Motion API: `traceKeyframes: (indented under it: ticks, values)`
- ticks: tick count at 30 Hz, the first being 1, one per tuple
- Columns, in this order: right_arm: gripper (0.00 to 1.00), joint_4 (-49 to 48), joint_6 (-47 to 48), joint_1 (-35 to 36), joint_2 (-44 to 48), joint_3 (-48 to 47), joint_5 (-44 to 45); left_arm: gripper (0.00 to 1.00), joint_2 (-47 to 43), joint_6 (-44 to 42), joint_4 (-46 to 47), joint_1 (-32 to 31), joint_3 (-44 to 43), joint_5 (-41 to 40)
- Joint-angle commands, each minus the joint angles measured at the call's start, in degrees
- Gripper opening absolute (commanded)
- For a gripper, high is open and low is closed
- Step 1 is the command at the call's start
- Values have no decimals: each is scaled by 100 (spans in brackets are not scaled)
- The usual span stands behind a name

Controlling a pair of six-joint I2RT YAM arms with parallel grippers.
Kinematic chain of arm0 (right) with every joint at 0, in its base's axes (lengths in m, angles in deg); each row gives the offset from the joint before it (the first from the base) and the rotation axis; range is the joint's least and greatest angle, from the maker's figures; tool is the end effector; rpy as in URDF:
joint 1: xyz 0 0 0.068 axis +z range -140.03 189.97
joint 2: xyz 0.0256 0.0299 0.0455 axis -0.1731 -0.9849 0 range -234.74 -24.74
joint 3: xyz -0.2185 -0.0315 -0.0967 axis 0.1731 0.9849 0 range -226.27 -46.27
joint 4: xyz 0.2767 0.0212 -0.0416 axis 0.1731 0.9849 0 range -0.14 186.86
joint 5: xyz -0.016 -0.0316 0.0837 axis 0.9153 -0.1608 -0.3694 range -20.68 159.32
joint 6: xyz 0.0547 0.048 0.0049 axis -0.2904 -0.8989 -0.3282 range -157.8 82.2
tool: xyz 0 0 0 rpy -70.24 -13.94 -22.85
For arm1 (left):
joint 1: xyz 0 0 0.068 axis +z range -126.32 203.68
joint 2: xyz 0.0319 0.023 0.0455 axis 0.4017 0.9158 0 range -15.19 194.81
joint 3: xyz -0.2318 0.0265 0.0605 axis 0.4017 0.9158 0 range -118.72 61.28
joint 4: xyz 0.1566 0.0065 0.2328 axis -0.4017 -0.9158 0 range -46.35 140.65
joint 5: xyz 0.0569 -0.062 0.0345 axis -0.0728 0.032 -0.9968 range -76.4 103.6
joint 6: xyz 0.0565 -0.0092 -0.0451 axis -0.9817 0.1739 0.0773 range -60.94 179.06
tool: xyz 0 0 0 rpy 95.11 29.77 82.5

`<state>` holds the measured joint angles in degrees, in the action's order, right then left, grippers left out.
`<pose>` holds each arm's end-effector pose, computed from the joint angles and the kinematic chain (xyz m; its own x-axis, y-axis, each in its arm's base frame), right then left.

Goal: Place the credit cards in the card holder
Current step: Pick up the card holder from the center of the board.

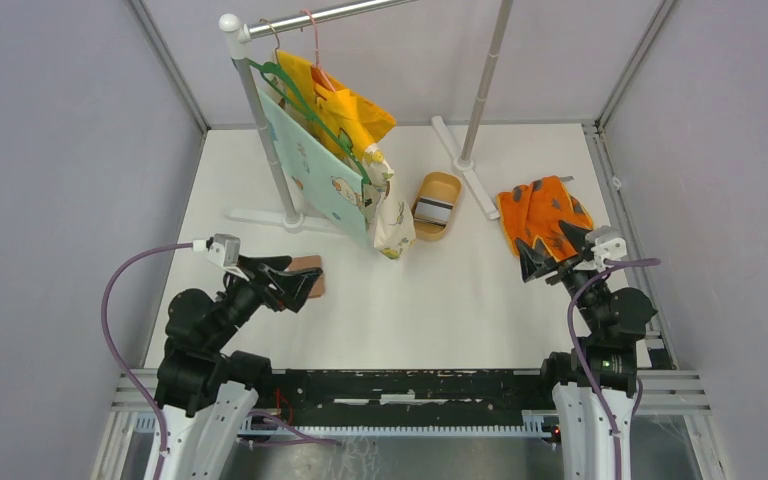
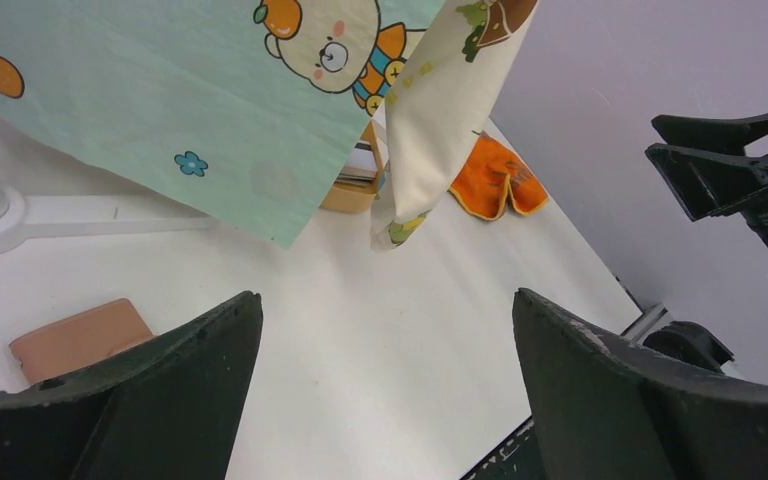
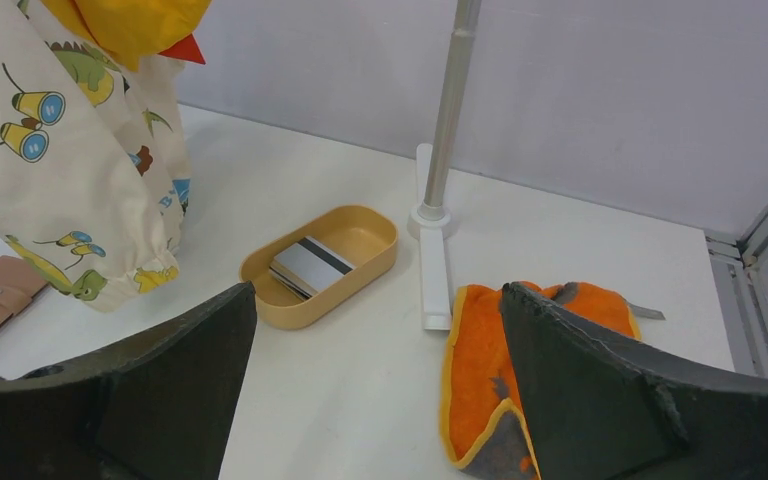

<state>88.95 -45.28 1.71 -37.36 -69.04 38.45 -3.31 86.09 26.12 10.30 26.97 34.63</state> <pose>0.1717 0.0065 0.2938 0.1392 0.0928 -0.9859 -0.3967 0.9175 0.0304 0.1378 -0.0551 0.3129 -0.2886 -0.3674 -0.8842 0.4870 0.7387 -0.4659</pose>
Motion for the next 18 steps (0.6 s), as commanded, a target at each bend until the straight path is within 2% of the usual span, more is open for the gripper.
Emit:
traceKeyframes:
  ticks: [1,13,18]
  values:
    - [98,-371,-159,-24,65,70,-86,100,-236,-233,407,-19,8,216]
    - [98,-548,-56,-27,138,287,-261,100,-273,-215,414,-15,20,220]
    - [98,-724,467,-25,49,488,-621,100,-271,-207,414,-17,27,199]
